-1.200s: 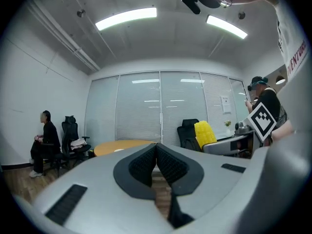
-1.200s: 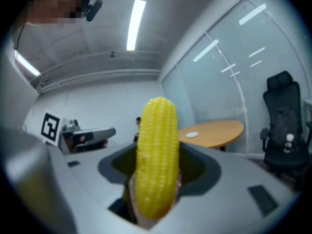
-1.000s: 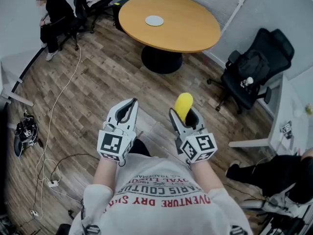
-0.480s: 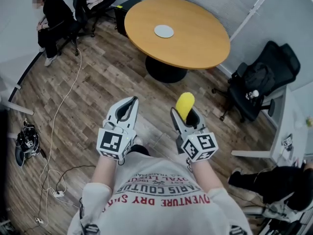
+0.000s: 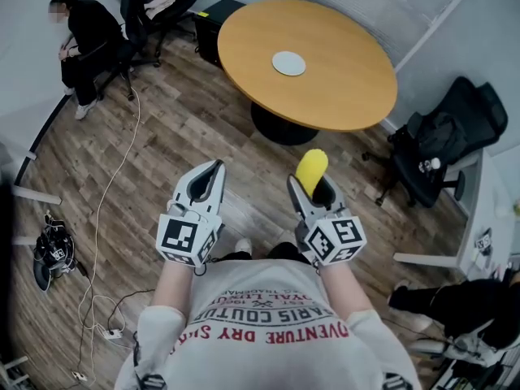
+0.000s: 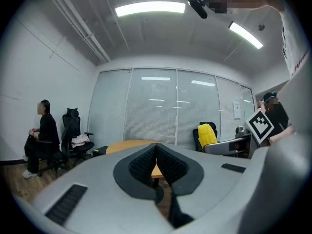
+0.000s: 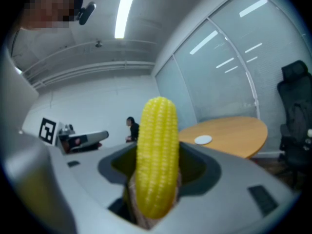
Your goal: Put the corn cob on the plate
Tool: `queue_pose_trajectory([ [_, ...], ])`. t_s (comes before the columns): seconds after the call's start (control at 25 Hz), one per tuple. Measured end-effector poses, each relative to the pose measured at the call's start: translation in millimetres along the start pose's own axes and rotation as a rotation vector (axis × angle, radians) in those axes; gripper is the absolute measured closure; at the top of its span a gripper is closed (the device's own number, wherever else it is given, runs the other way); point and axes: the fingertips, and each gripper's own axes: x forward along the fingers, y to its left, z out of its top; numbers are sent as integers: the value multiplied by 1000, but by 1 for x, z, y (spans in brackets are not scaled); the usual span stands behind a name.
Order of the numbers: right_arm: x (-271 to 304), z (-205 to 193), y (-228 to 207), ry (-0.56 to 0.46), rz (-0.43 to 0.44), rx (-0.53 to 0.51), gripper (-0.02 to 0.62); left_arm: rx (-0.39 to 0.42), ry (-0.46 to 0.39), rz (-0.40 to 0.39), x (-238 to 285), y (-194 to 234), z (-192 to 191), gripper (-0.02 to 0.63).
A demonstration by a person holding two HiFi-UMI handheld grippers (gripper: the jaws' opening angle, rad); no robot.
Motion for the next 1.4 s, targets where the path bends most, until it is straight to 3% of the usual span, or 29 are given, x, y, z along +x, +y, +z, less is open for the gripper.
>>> queue_pose_trajectory([
  [0.48,96,12,-48,31,42,19,328,0,43,47,77,47,-11,571],
  [0.96,204,81,-167,18,64,-16,328,13,25,44,253,68,11,571],
  [1.4,250,96,-263,37,9,28,328,9,56,4,365,69,0,571],
])
